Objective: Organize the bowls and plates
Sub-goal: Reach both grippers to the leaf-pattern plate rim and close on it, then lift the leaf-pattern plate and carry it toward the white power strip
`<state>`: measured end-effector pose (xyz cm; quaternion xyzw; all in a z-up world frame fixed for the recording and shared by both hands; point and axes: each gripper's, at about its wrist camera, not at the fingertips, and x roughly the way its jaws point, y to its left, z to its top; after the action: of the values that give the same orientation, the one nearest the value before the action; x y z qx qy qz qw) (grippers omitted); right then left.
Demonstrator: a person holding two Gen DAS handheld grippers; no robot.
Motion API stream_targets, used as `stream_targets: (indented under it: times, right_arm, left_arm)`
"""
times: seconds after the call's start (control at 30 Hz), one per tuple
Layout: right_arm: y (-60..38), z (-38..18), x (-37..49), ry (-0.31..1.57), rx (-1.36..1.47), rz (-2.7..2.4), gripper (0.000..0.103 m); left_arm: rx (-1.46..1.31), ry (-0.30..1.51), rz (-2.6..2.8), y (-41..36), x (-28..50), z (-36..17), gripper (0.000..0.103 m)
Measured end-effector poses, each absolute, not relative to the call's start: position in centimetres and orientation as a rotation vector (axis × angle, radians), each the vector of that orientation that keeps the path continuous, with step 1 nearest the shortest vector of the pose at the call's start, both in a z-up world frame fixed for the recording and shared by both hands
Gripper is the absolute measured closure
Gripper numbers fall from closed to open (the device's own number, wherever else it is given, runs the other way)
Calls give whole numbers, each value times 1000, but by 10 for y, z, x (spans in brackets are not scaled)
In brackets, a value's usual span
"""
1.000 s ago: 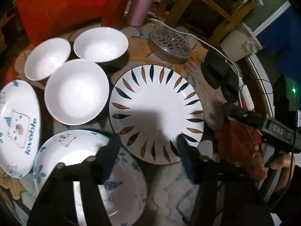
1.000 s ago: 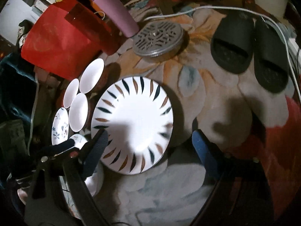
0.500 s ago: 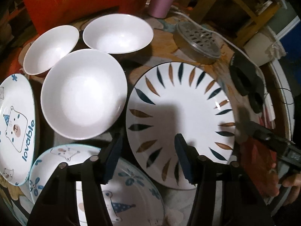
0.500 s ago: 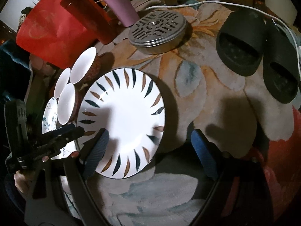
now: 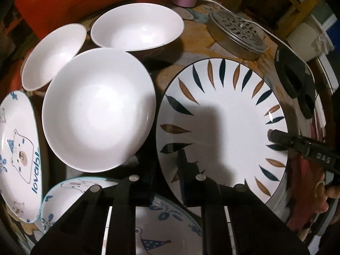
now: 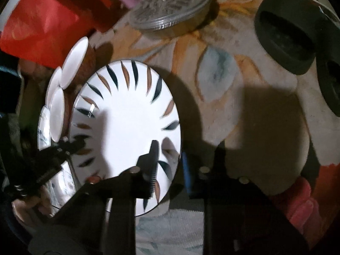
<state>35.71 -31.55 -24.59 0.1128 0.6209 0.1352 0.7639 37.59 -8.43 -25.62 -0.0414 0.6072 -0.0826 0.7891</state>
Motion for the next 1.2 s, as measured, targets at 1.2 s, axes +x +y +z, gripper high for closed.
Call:
stream_targets:
  times: [1.2]
  right_arm:
    - [-458,-202,201,1256,342,127,90]
  left_arm:
    - [136,1224,-542,-245,278,-205,86]
